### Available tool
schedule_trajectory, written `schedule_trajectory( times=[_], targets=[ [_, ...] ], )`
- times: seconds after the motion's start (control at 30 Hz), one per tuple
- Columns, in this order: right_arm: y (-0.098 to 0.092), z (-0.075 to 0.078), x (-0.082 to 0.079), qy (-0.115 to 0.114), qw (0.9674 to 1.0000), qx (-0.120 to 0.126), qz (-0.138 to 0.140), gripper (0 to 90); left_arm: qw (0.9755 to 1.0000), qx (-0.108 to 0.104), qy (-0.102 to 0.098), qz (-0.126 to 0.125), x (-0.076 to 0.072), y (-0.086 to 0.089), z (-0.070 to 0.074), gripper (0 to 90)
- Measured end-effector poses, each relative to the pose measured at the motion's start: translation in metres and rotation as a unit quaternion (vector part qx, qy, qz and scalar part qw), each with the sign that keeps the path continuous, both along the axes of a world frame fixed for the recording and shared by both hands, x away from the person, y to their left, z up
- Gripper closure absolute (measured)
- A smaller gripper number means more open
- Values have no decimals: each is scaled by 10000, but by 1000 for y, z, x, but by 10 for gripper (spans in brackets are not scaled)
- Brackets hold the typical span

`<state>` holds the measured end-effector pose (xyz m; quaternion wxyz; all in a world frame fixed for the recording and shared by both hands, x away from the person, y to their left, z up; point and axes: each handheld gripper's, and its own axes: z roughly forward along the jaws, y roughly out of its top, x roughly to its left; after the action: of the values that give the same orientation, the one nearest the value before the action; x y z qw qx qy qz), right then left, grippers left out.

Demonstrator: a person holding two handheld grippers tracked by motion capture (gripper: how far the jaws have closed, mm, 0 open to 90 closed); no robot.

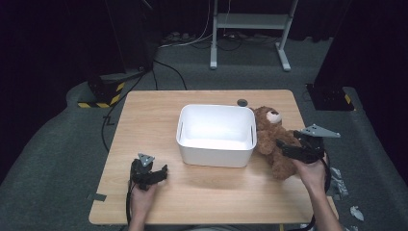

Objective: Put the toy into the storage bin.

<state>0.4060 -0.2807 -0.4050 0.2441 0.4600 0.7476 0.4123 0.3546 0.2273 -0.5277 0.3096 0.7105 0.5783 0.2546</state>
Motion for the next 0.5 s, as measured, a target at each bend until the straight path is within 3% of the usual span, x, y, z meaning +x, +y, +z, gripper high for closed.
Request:
schedule_trajectory(
  times=[0.5],
  targets=[
    [3, 5, 21, 95, 9999, -26, -75, 227, 10000, 5, 1, 1, 0, 0, 0, 213]
  ],
)
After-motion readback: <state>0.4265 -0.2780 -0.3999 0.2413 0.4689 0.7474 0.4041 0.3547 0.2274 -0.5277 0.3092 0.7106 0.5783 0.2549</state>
